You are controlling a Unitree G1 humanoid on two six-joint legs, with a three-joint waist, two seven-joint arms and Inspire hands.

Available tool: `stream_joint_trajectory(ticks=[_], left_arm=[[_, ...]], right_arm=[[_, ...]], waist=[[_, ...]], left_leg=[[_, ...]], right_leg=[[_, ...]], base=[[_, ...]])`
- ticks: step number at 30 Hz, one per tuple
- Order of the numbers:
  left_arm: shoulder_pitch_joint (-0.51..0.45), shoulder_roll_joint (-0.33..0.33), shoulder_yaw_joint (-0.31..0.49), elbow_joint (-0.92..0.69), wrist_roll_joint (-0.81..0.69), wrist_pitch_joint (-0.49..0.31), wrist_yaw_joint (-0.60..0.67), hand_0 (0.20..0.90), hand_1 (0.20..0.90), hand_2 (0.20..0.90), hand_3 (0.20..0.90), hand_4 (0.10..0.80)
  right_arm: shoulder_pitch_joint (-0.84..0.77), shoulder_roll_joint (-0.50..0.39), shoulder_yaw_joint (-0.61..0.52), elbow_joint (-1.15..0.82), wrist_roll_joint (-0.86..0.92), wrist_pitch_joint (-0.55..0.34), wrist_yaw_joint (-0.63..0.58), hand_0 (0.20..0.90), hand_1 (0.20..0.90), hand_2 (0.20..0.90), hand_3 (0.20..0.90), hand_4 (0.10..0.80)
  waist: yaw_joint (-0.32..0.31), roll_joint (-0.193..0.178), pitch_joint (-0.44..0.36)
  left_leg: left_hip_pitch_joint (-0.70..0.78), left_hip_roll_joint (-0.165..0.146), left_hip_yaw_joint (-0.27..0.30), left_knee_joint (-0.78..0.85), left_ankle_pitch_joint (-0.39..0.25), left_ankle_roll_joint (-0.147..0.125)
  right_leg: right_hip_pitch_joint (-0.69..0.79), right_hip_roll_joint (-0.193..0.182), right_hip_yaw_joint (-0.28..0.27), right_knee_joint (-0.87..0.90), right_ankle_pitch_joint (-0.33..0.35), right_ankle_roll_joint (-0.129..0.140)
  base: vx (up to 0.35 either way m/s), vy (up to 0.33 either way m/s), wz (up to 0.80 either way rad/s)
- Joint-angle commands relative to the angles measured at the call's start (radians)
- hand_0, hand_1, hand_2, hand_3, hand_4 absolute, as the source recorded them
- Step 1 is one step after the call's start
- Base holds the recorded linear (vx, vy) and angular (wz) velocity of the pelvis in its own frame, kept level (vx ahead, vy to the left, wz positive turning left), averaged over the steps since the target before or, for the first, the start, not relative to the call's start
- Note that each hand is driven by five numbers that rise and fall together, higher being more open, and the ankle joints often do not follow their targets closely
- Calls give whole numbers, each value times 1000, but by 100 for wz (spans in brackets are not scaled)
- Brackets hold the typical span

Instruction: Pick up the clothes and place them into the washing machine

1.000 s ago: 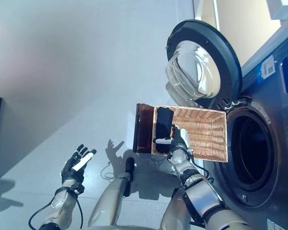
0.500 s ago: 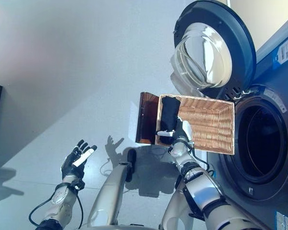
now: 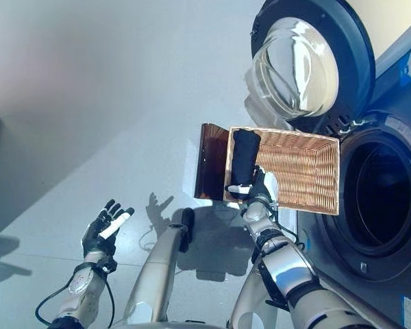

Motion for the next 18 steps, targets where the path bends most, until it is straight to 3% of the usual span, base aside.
stream_joint_trajectory(ticks=[1,10,11,12,14,15,18], left_arm=[[53,81,33,-98,17,-68,18,900,900,900,900,800],[68,103,15,-107,12,-76,24,900,900,900,900,800],[70,105,14,-106,12,-76,25,900,900,900,900,800],[69,107,13,-106,14,-76,25,900,900,900,900,800],[74,112,12,-117,15,-78,26,900,900,900,900,800],[75,112,12,-116,15,-78,26,900,900,900,900,800],[79,119,7,-127,12,-81,23,900,900,900,900,800]], right_arm=[[-55,-15,-26,-30,6,-27,-74,900,900,900,900,800],[-126,-36,-47,16,8,-10,-120,900,900,900,900,800],[-129,-35,-48,17,9,-9,-122,900,900,900,900,800],[-134,-37,-48,17,8,-9,-126,900,900,900,900,800],[-142,-43,-54,21,12,-7,-128,900,900,900,900,800],[-140,-42,-53,22,12,-7,-128,900,900,900,900,800],[-157,-47,-58,27,15,-5,-130,900,900,900,900,800]], waist=[[9,16,-31],[26,34,-38],[28,35,-40],[27,35,-39],[30,38,-40],[31,39,-42],[37,43,-43]], left_leg=[[-5,10,-2,-16,17,-57],[-37,3,5,-9,17,-49],[-30,5,1,14,-26,-54],[-39,1,4,-8,17,-48],[-42,0,4,-6,15,-46],[-33,3,0,13,-26,-52],[-41,0,1,17,-27,-49]], right_leg=[[-44,18,13,63,40,-76],[-75,13,16,75,42,-73],[-73,15,18,103,2,-66],[-82,12,17,78,42,-72],[-84,12,18,81,39,-70],[-77,14,21,104,0,-64],[-88,12,21,111,1,-63]], base=[[0,0,0],[11,5,1],[0,0,0],[0,0,0],[13,-1,4],[103,-15,7],[5,5,3]])
